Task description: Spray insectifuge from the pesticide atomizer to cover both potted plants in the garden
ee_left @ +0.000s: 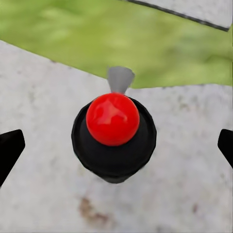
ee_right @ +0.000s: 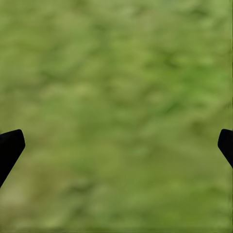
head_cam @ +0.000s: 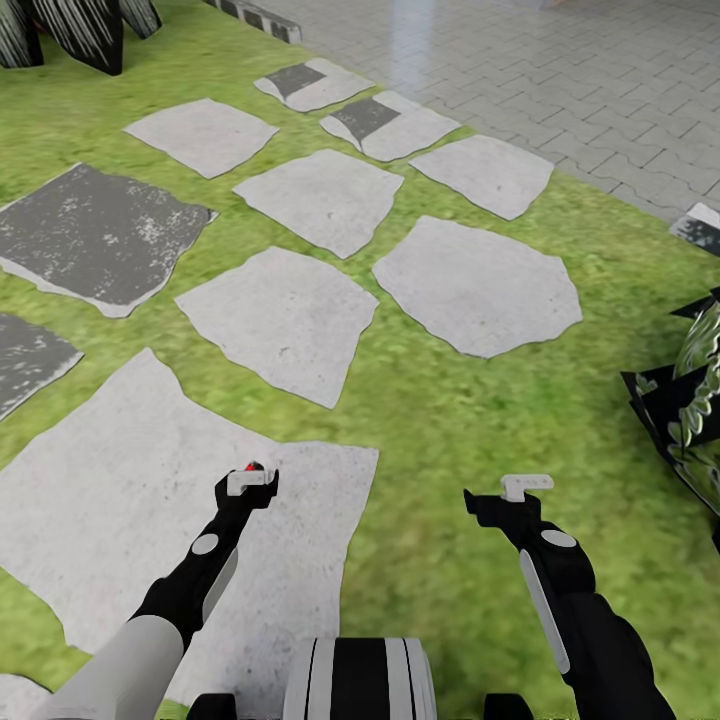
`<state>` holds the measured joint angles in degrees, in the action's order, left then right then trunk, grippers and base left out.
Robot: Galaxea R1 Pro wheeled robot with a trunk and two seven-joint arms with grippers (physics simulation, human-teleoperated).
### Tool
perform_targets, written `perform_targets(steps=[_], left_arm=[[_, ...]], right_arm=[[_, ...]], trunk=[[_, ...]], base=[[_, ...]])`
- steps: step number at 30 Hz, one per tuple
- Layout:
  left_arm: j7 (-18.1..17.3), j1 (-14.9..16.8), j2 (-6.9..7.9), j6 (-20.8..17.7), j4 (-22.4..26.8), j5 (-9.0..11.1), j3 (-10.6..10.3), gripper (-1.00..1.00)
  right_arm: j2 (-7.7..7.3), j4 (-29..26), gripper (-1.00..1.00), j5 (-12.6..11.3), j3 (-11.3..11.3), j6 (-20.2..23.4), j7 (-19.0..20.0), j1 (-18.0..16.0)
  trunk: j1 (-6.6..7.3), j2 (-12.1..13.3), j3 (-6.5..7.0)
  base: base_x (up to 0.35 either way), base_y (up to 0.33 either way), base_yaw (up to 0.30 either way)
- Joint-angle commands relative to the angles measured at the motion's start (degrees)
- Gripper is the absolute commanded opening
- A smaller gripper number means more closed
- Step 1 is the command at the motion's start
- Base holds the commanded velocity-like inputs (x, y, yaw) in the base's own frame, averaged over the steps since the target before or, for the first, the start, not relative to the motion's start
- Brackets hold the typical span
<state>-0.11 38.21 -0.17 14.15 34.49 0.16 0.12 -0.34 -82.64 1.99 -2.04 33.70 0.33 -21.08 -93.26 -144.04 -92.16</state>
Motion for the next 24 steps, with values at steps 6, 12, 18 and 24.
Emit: perform_targets(steps=[6,12,18,24], left_arm=[[-0.03,0.02,-0.01,0.18,-0.04,0.02,0.02,1.00],[-0.02,0.02,-0.01,0.18,-0.04,0.02,0.02,1.00],[-0.02,0.02,-0.01,0.18,-0.04,0.11,0.05,1.00],[-0.04,0.02,-0.01,0.18,-0.08,0.27,0.06,1.00]], right_arm=[[-0.01,-0.13,1.00,0.20,0.01,0.31,0.03,-0.02],[0.00,-0.15,1.00,0.19,0.01,0.31,0.04,-0.02],[-0.01,-0.15,1.00,0.20,0.01,0.31,0.02,-0.02],[-0.01,-0.15,1.00,0.21,0.01,0.31,0.02,-0.02]], trunk=[[0.01,-0.01,-0.33],[0.01,-0.01,-0.42],[0.01,-0.01,-0.66],[0.01,-0.01,-0.68]], base=[[0.000,0.000,0.000],[0.000,0.000,0.000],[0.001,0.000,0.000],[0.089,0.000,0.000]])
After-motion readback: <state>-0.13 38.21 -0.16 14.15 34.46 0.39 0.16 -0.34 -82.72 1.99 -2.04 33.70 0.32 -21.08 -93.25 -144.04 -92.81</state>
